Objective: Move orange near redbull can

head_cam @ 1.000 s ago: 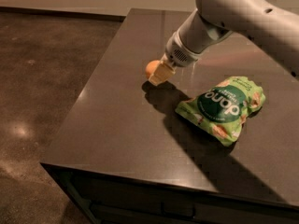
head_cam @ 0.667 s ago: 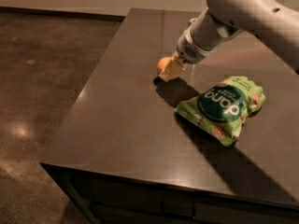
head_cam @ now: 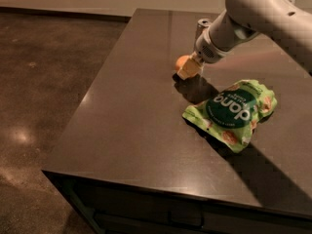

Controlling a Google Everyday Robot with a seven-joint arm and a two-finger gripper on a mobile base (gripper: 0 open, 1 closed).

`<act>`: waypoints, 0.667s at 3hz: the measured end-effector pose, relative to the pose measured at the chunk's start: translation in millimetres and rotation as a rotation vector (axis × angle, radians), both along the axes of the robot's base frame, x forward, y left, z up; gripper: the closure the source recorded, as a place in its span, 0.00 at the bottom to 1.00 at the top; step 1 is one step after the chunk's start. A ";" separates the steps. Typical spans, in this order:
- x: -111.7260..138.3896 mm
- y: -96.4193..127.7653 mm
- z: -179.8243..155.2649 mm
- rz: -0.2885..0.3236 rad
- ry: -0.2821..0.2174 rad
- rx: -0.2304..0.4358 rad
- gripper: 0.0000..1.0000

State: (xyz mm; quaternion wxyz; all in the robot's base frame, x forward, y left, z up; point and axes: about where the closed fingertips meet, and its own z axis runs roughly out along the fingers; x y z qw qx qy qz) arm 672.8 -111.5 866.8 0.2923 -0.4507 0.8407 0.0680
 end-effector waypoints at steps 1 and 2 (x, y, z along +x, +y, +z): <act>10.1 -12.7 -0.1 -0.050 -0.014 -0.005 0.89; 17.6 -22.9 -2.1 -0.088 -0.020 -0.014 0.66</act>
Offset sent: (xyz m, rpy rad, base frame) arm 0.0262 -0.0384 -0.0005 -0.0247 -0.0340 -0.1392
